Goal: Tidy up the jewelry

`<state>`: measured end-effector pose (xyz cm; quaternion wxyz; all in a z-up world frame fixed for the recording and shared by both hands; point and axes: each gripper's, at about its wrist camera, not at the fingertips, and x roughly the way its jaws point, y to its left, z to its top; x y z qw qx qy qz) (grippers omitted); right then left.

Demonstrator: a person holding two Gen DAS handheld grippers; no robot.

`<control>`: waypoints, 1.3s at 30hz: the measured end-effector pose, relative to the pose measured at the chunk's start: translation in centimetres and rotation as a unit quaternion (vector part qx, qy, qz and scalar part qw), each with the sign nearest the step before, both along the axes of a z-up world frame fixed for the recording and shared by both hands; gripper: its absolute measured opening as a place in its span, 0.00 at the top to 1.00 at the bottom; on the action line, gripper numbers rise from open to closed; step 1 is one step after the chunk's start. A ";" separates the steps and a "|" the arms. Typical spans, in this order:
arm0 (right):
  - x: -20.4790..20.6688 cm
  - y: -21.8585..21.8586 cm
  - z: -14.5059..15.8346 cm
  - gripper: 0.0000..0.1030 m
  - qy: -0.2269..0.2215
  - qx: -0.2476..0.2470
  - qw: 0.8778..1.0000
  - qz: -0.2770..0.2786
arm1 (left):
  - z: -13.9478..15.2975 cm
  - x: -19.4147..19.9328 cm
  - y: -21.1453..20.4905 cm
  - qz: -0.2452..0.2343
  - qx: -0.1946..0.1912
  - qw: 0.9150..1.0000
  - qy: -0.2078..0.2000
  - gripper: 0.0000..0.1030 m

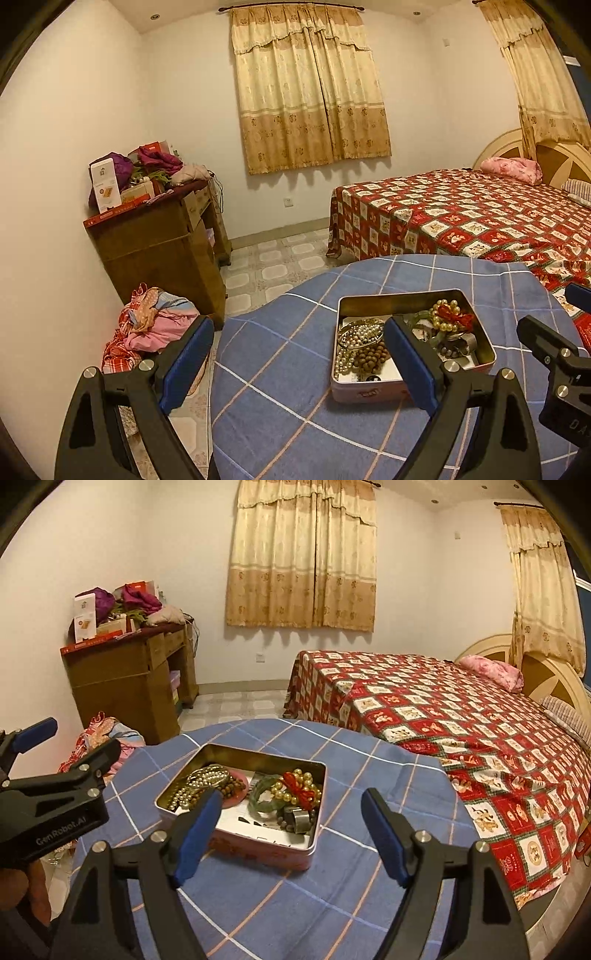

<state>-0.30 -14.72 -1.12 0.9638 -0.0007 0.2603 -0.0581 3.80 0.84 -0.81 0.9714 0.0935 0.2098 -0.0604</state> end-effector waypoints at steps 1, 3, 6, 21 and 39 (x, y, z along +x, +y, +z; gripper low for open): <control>0.0 -0.1 0.1 0.22 -0.001 0.001 1.000 0.000 | 0.0 -0.1 0.0 0.000 0.000 1.000 -0.001 0.09; 0.0 -0.1 0.1 0.21 -0.001 0.002 1.000 0.000 | 0.0 0.0 -0.1 0.000 0.003 1.000 -0.001 0.09; 0.1 -0.1 0.1 0.21 -0.002 0.002 1.000 0.000 | -0.1 -0.1 -0.1 -0.001 0.003 1.000 -0.002 0.09; 0.2 -0.3 -0.1 0.20 0.000 0.000 1.000 -0.004 | -0.5 0.1 0.0 0.004 0.007 1.000 0.016 0.09; 0.1 0.0 -0.1 0.20 -0.007 -0.002 1.000 0.000 | -0.4 -0.1 0.0 0.005 0.009 1.000 0.013 0.09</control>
